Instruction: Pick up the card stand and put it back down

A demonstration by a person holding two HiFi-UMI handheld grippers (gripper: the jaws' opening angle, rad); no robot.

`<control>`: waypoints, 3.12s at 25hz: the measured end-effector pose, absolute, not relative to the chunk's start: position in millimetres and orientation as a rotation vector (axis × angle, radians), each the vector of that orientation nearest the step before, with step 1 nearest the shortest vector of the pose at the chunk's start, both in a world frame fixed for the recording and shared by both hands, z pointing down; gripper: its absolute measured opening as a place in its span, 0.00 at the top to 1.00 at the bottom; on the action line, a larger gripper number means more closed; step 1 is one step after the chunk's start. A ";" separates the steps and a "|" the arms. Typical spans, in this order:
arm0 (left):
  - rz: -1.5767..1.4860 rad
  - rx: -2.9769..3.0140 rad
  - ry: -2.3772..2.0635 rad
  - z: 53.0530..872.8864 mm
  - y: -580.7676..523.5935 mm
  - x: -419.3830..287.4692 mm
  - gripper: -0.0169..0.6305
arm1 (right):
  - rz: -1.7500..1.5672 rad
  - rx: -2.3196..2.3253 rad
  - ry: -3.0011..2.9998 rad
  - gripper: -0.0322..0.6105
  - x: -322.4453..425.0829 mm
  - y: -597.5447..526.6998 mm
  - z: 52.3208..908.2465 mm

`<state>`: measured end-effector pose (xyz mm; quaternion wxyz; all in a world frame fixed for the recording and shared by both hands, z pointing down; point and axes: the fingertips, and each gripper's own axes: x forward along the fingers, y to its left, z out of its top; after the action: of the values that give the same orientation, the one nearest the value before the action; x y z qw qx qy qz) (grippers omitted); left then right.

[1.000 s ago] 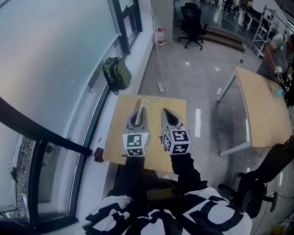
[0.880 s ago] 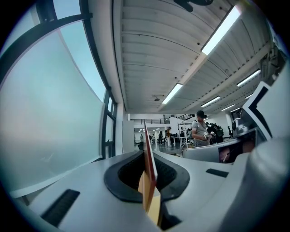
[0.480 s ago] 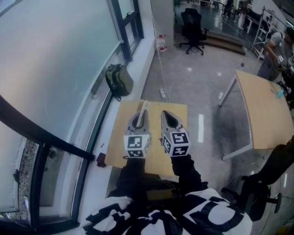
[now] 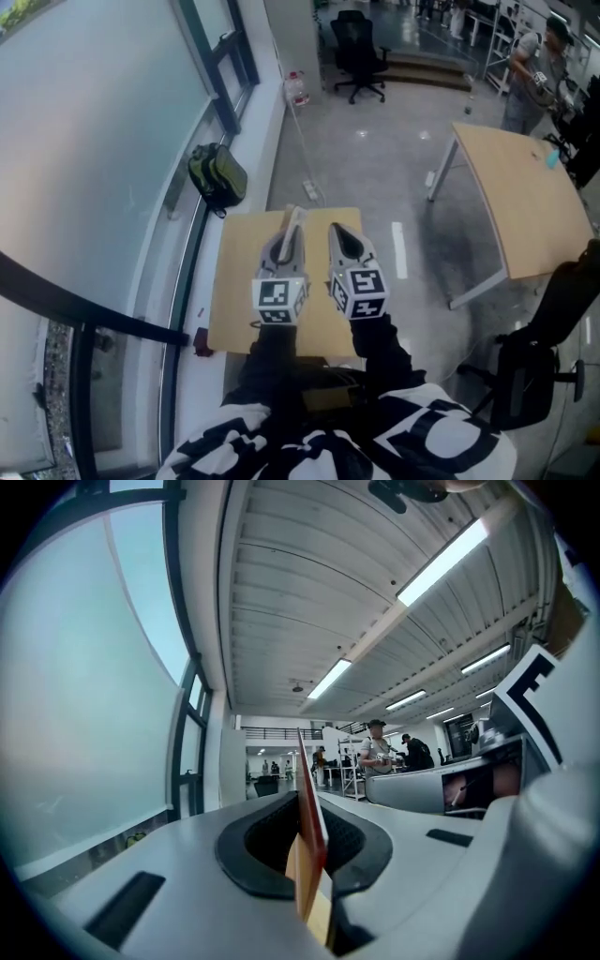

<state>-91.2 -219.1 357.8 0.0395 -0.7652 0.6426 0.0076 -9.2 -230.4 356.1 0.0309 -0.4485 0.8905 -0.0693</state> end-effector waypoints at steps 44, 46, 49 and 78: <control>-0.590 -2.834 1.022 510.1 -407.7 -43.6 0.94 | -0.635 -1.881 2.703 0.92 39.3 -293.0 511.4; -0.612 -2.863 0.935 527.6 -411.5 -41.2 0.94 | -0.638 -1.903 2.726 0.92 35.2 -295.7 521.7; -0.658 -2.898 0.790 556.7 -412.3 -37.2 0.94 | -0.677 -1.916 2.737 0.92 30.1 -300.0 535.0; -0.607 -3.402 0.089 693.9 -388.9 -7.4 0.93 | -0.892 -2.072 2.768 0.92 37.8 -286.6 623.9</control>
<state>-7.4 -388.9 693.9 -0.1569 -0.9719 0.0255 -0.1734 37.8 -286.6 623.9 -0.2129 -0.5669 0.7574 -0.2442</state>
